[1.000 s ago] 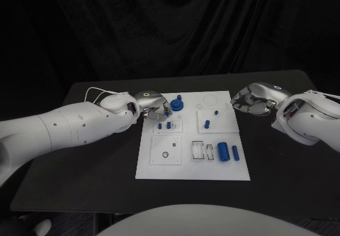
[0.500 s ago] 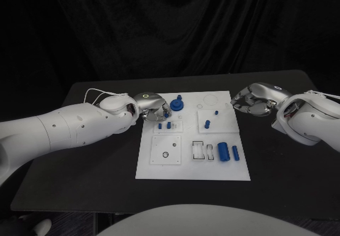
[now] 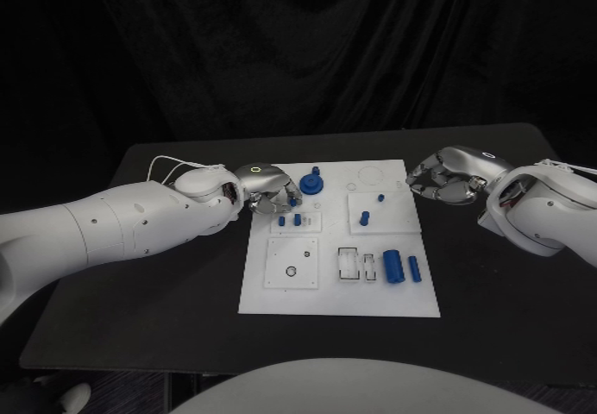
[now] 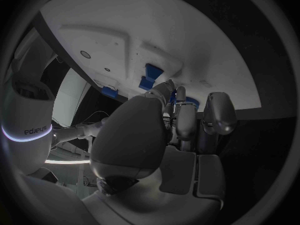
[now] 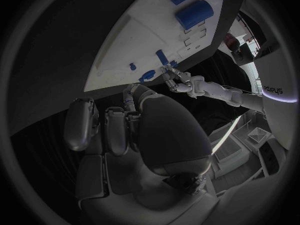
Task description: Assemble the parts on the task board
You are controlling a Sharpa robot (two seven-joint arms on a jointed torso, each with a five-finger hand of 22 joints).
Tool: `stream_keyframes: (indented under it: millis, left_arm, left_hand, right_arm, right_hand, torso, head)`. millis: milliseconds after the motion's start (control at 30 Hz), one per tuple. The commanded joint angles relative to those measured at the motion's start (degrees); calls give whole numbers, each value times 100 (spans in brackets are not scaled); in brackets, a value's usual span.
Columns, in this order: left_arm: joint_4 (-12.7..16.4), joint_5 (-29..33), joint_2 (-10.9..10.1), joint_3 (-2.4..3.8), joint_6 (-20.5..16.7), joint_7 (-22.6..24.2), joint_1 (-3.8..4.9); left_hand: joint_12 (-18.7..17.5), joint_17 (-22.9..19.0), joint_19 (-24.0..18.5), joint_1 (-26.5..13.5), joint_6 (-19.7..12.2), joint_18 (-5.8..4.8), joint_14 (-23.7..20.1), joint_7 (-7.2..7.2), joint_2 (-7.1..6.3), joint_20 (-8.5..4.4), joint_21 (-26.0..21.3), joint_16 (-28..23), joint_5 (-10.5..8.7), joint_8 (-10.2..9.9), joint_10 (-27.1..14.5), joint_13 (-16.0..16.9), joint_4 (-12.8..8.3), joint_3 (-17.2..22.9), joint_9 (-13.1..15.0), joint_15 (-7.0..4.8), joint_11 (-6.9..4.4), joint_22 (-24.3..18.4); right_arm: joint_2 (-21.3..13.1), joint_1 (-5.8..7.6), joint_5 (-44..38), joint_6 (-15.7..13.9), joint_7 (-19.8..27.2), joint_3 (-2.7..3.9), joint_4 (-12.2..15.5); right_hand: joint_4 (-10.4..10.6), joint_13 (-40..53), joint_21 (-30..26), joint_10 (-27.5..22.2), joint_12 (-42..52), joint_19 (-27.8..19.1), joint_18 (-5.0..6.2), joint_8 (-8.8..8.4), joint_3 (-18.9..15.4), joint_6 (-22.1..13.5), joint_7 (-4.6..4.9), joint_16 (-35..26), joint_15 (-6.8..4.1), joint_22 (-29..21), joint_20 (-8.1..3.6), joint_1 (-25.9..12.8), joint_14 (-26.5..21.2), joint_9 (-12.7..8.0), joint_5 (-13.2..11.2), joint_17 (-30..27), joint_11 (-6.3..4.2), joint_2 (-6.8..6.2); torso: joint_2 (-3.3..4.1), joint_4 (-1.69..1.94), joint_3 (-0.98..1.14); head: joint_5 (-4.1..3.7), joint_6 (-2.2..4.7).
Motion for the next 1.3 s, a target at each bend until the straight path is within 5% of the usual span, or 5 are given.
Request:
stream_keyframes:
  millis: [33,400,700,1033,1300]
  left_arm:
    - [15,-7,-2,-3,55,20,-12]
    - [21,-7,-39,-3,-300,-71,-13]
    - [127,-7,-269,-2,-1506,64,-13]
    - [644,309,-1020,-3,-2486,428,2]
    - [1080,2416,-1666,-5,-1836,1858,12]
  left_hand:
    - [-60,-24,-65,-29,-93,32,-48,-29,-36,12,-53,-31,-25,-40,-71,-19,12,42,-22,12,1,820]
    - [-377,-246,-245,-102,-987,80,-274,-392,-166,65,-360,-96,-68,-51,-743,-200,33,79,-312,132,146,758]
    - [-249,-395,-357,-98,-3307,122,-418,-1045,-126,112,-632,-92,-102,-171,-1773,-209,-45,-295,-1209,193,216,705]
    - [180,-2281,-1629,-91,-2730,411,-1984,-903,-145,205,-2603,-1206,-296,-91,-2233,-276,249,-535,-1180,201,154,191]
    - [996,-4216,-5332,-766,-1579,362,-5585,-594,-86,239,-6043,-5543,-386,-44,-3183,-730,959,-964,-1163,461,45,-1099]
  right_arm:
    - [-2,-17,4,52,-69,3,-1]
    - [-7,-19,4,49,-60,3,0]
    - [-73,-18,4,3,-51,4,32]
    - [-192,168,0,15,-91,8,207]
    - [-6,565,-626,764,-429,8,247]
  right_hand:
    - [6,902,-25,65,-27,-42,51,-35,42,20,7,-24,-12,937,16,-45,304,5,20,651,-22,24]
    - [-9,854,-66,29,-68,-53,58,-46,50,6,6,-65,-14,923,14,-57,295,4,18,611,-23,9]
    - [-17,819,-86,1,-99,-58,61,-53,52,-1,4,-84,-15,917,13,-66,291,3,18,592,-26,-4]
    - [6,-1015,-633,-1765,-2045,-243,157,-105,201,-41,40,-611,25,738,34,-160,119,9,-163,83,11,-206]
    - [-58,-3169,-2865,-4727,-4901,-1352,459,-288,537,-532,24,-2192,473,17,332,-178,-923,-50,-84,-1334,534,-669]
  torso:
    - [-1,3,-2]
    - [0,-1,0]
    - [2,-2,1]
    - [0,2,-7]
    - [-2,6,-16]
  head:
    - [5,-1]
    - [29,-1]
    - [64,-1]
    - [73,-1]
    - [33,-1]
